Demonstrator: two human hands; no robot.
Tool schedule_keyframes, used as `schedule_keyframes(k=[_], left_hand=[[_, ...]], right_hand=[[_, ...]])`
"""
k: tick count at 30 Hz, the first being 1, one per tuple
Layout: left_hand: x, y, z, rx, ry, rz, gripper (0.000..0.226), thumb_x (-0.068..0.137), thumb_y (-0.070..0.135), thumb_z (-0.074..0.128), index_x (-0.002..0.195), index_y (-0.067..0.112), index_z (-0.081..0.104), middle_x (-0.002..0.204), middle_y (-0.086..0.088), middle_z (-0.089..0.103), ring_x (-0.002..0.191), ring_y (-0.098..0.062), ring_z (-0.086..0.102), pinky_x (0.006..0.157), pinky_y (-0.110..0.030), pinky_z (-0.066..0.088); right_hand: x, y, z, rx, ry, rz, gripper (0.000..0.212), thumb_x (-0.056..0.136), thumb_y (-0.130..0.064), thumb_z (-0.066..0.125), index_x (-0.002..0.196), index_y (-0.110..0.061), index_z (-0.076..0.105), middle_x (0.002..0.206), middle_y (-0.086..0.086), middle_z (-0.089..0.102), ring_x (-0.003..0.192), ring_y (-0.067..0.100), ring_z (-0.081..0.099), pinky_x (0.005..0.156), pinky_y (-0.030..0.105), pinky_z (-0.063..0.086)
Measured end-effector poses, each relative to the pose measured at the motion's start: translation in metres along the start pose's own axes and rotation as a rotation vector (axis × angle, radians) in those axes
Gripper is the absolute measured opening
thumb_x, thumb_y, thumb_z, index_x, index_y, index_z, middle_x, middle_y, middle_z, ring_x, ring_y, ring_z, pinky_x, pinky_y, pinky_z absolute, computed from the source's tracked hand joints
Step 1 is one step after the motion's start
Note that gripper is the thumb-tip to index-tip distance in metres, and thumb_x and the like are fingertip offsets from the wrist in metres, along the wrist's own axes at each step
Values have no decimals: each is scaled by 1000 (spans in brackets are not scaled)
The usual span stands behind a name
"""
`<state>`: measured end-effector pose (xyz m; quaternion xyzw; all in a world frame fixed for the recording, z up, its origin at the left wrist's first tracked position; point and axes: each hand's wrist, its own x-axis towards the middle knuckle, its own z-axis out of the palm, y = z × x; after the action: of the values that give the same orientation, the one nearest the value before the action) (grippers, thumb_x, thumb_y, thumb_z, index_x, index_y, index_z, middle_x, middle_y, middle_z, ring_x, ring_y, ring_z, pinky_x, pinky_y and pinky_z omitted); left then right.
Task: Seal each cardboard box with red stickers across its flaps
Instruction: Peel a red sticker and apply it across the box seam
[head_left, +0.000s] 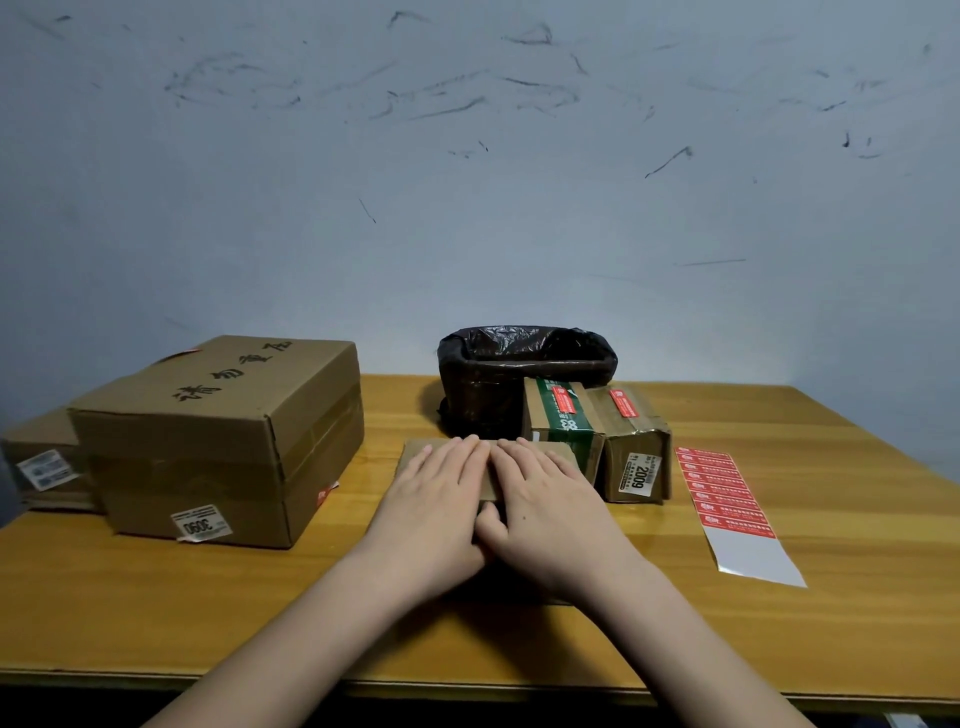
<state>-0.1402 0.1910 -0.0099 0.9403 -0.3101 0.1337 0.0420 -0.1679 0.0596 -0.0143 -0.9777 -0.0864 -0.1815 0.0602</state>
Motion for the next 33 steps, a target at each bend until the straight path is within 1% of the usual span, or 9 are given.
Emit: schedule_keyframes(k=[9,12,17,21,24,28,30,32,33], left_hand=[[3,-1,-2,0,3,-11,83,84,29,50,152,18,4,160,2,9,147,-11,6,120,-30,0],[2,-1,-3,-21,2,-7,83,85,32,52,152,20,6,159,4,11,146,-11,8,120,-29,1],[-6,-10,-6,-68,51,-5,81,89,52,47,152,23,5,159,6,9,146,-9,8,119,-29,0],[-22,-29,-6,-274,24,-162,86,85,70,38,152,30,1,159,15,0,146,-9,6,117,-31,7],[-31,-36,1,-552,43,-290,89,77,72,30,152,31,5,158,16,0,145,-9,7,117,-35,14],[-35,-32,12,-948,112,-434,83,81,68,35,151,32,9,158,11,10,144,-11,13,115,-36,17],[-35,-26,14,-1145,99,-483,75,85,58,35,152,33,12,154,10,21,135,-7,25,108,-25,27],[-33,-20,16,-1270,97,-530,63,93,48,34,151,31,16,134,14,37,111,2,41,82,-3,37],[-32,-19,18,-1309,101,-554,58,96,46,32,150,31,19,122,18,42,97,7,44,67,1,39]], right_hand=[[1,2,-1,8,57,-1,92,68,-49,3,145,-13,38,149,5,41,141,20,33,117,32,18],[0,1,-2,2,41,-7,93,67,-49,2,146,-14,36,149,2,41,140,18,33,116,30,18],[-5,9,-10,10,34,35,90,71,-54,1,148,-19,30,154,-2,32,143,13,26,117,29,16],[-19,31,-15,176,112,193,59,95,-54,31,147,-26,31,151,-9,34,138,7,29,112,28,26],[-29,41,-11,285,134,316,63,95,-57,35,149,-26,26,151,-8,33,137,8,31,109,29,30],[-33,43,1,529,62,415,77,89,-65,37,152,-25,16,157,-6,25,141,12,29,110,34,32],[-33,43,6,672,53,453,88,81,-71,37,153,-25,15,158,-5,24,141,13,28,113,38,32],[-33,43,10,782,48,474,94,76,-75,37,153,-26,14,157,-5,25,141,13,29,113,40,32],[-32,43,11,822,46,481,96,76,-79,38,153,-27,15,156,-5,27,140,13,31,113,41,32]])
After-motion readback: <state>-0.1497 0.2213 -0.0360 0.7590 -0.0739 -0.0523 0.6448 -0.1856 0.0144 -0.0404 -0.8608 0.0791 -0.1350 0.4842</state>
